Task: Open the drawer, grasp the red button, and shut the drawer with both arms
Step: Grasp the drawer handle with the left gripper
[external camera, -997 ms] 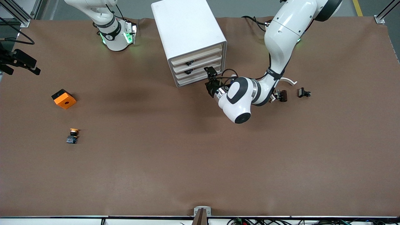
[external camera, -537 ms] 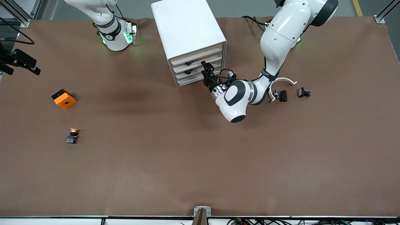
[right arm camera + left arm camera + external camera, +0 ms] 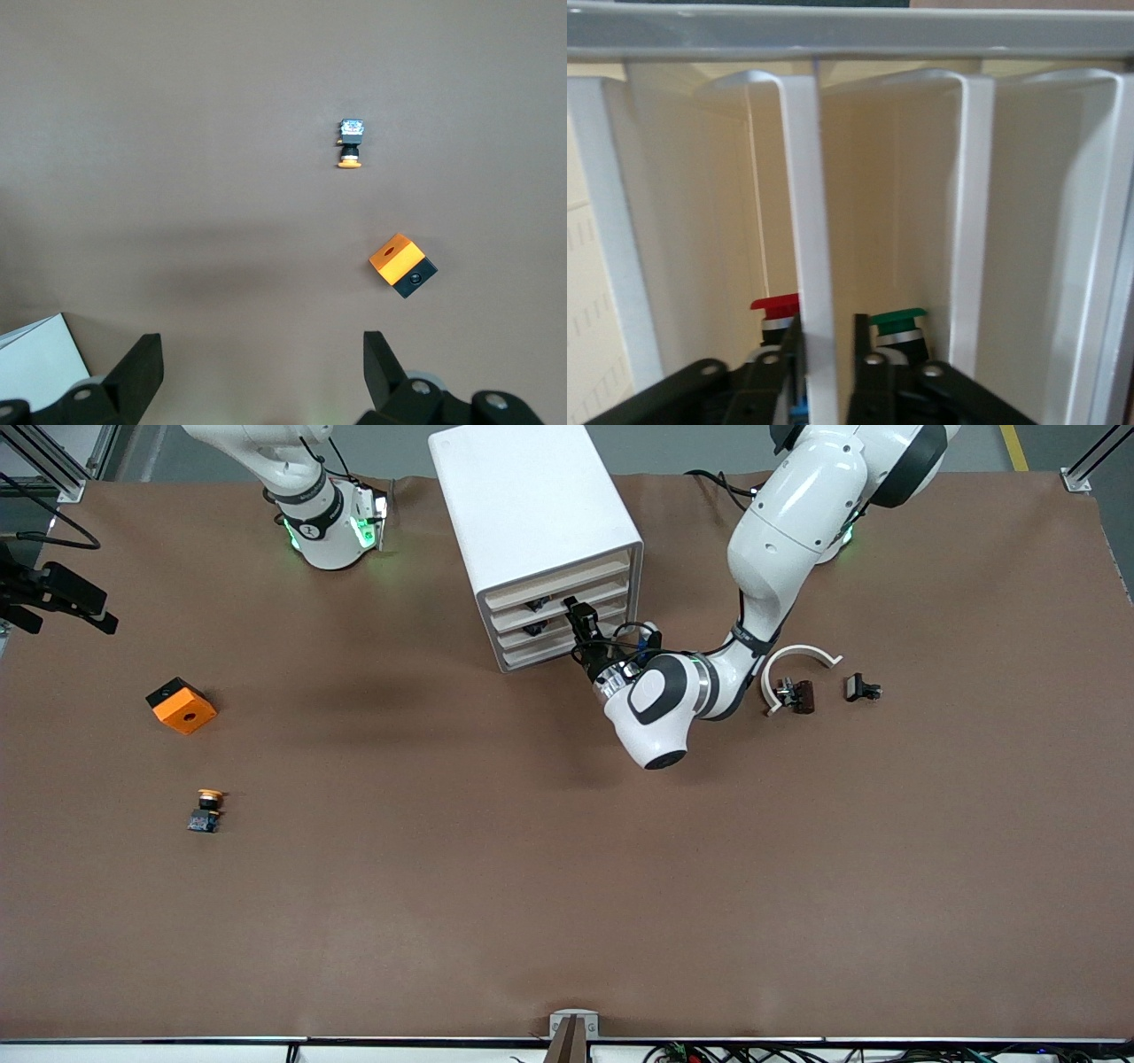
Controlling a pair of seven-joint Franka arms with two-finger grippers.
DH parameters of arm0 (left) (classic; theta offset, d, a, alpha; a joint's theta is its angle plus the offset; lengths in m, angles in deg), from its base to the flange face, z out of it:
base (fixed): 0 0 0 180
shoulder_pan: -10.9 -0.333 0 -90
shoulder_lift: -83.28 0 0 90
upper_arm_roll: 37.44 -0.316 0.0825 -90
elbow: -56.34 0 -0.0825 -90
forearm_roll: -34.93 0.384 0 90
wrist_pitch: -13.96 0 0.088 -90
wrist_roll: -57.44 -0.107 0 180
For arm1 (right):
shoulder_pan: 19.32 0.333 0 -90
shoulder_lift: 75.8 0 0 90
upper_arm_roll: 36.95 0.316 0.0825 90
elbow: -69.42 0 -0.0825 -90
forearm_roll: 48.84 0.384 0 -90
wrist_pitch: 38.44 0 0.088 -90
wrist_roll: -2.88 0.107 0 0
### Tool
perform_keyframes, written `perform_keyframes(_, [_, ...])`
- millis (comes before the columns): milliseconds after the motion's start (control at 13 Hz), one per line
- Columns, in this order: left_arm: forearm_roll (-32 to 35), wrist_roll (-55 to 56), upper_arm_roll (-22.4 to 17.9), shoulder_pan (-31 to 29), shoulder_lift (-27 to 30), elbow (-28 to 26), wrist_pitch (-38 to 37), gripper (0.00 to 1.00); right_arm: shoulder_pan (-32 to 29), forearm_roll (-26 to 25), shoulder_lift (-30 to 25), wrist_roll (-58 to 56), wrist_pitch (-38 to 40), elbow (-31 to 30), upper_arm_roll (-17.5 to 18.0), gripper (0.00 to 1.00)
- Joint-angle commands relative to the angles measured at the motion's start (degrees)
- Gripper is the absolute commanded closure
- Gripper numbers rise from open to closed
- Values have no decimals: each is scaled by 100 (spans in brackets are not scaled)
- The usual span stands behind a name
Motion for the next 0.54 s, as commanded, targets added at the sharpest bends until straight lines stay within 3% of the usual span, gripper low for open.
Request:
perform_keyframes(0, [-62, 276, -4, 23, -90, 135, -46, 100, -7, 60, 113, 20, 40, 136, -17, 0])
perform_keyframes(307, [-44, 321, -83, -48, -231, 451, -46, 100, 11, 60, 246, 56, 31, 224, -17, 0])
perform_keyframes(460, [-44, 312, -101, -214, -406, 714, -28, 100, 28, 60, 683, 21, 40, 268, -17, 0])
